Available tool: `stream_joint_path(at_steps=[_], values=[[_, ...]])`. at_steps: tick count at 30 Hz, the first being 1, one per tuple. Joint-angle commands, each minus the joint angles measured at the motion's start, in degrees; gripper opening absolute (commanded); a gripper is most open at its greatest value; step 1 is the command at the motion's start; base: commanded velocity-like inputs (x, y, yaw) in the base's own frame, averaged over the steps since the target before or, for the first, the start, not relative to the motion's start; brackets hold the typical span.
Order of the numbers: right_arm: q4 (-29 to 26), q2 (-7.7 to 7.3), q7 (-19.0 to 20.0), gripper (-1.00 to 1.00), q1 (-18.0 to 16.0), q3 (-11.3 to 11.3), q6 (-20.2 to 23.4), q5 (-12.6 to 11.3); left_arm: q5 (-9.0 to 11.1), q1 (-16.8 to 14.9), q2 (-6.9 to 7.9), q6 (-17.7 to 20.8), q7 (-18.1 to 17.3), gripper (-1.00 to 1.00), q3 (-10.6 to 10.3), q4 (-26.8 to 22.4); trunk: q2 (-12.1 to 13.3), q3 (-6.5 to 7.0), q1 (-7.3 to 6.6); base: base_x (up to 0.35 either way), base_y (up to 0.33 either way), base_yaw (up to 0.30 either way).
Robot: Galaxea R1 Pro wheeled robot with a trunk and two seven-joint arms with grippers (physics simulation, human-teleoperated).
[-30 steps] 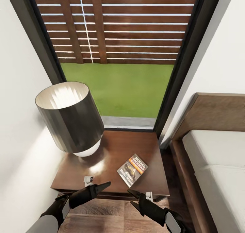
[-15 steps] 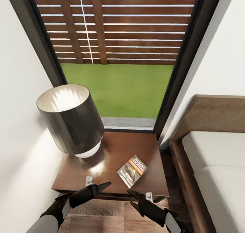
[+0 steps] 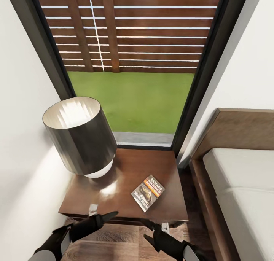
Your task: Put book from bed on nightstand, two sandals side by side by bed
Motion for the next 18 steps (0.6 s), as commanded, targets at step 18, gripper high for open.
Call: stream_joint_path(at_steps=[18], values=[[-2.57,0.45,0.36,1.00,0.21,-0.14,2.43,-1.35,-0.56,5.79,1.72,1.68,-0.89,1.00,0.46,0.05,3.59,1.58,-1.98,0.000,0.000,0.000]])
